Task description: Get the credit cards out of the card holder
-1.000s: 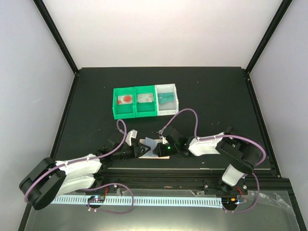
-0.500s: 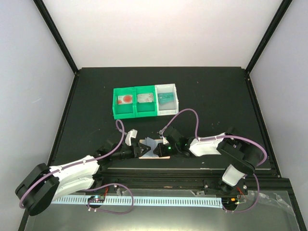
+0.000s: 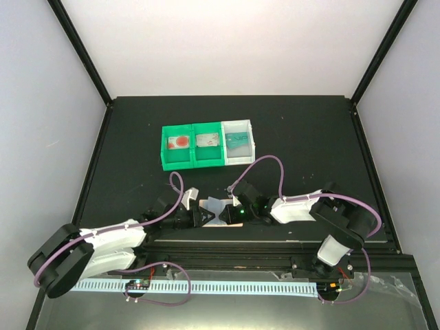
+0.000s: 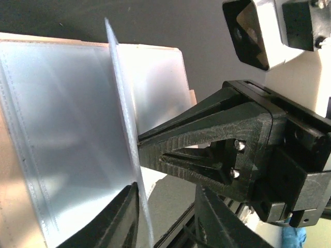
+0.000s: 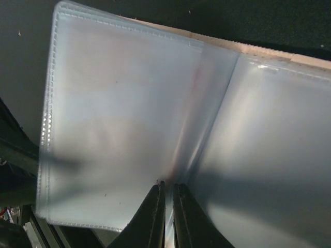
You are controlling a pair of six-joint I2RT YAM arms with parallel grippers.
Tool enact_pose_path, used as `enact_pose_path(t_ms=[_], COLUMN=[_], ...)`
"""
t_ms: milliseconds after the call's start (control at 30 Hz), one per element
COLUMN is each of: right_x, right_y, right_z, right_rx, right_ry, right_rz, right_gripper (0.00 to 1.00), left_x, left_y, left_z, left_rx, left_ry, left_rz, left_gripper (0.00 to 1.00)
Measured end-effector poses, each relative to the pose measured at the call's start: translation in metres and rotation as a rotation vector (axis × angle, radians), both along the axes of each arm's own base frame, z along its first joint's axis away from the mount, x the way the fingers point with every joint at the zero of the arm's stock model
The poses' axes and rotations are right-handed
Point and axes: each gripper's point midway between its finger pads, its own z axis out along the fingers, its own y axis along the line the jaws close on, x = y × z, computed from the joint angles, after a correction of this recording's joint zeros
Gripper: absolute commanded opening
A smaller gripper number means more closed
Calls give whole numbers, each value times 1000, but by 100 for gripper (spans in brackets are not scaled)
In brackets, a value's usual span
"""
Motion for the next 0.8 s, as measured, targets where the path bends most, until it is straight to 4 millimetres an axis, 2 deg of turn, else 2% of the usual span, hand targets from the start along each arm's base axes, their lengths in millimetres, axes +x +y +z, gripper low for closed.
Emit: enact_pose_path(t_ms=[100, 167, 233, 333, 533, 633, 800], right_x=[0, 0, -1, -2, 5, 13, 27], right_y=[0, 0, -1, -4, -12, -20, -41], right_z=[0, 0, 1, 8, 40, 49, 51], right_rx=[2, 4, 7, 13, 19, -5, -65], right_ry=[-1, -2, -2, -9, -102, -154, -209], right_rz=[0, -1, -2, -3, -19, -50, -109], right_gripper=[7, 8, 13, 23, 40, 43, 45], left_x=[2, 3, 4, 7, 10, 8, 9], left_y=[-2, -3, -3, -2, -2, 1, 5], left_z=[2, 4, 5, 5, 8, 3, 1], left_rx=[-1, -2, 7, 37, 70, 95, 147], left_ry=[-8, -19, -25, -30, -60, -51, -48], left_rz=[-3, -5, -4, -5, -17, -19, -24], left_gripper=[20, 19, 15, 2, 2, 1, 2])
